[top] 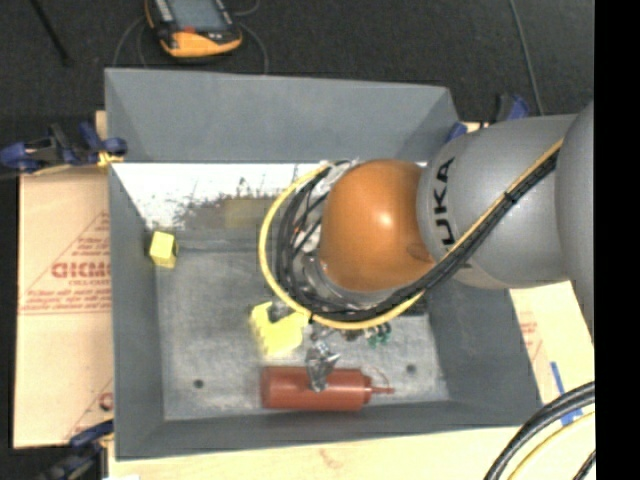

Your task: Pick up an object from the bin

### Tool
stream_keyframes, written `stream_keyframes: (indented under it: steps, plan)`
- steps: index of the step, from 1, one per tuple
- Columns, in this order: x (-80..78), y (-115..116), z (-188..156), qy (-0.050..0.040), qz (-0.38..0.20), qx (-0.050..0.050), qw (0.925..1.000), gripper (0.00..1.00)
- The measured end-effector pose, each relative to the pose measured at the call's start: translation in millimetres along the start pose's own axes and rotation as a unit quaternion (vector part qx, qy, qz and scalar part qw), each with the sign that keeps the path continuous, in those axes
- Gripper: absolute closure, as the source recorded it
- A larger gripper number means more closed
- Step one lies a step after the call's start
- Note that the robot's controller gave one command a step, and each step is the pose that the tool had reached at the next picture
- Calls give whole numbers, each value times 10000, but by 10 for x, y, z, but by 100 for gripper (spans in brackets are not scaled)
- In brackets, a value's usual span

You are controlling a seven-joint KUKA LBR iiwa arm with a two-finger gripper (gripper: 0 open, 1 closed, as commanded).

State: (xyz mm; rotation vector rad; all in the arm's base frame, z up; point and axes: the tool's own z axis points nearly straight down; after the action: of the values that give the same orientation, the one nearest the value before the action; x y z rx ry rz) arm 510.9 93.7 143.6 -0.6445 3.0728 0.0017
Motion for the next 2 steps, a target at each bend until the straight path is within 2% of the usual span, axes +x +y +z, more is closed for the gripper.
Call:
stream_keyframes:
  steps: [1, 2]
  plan:
    - [-509, -642, 589, -94, 373, 13, 9993, 100]
    - [-509, -642, 590, -93, 378, 12, 9992, 100]
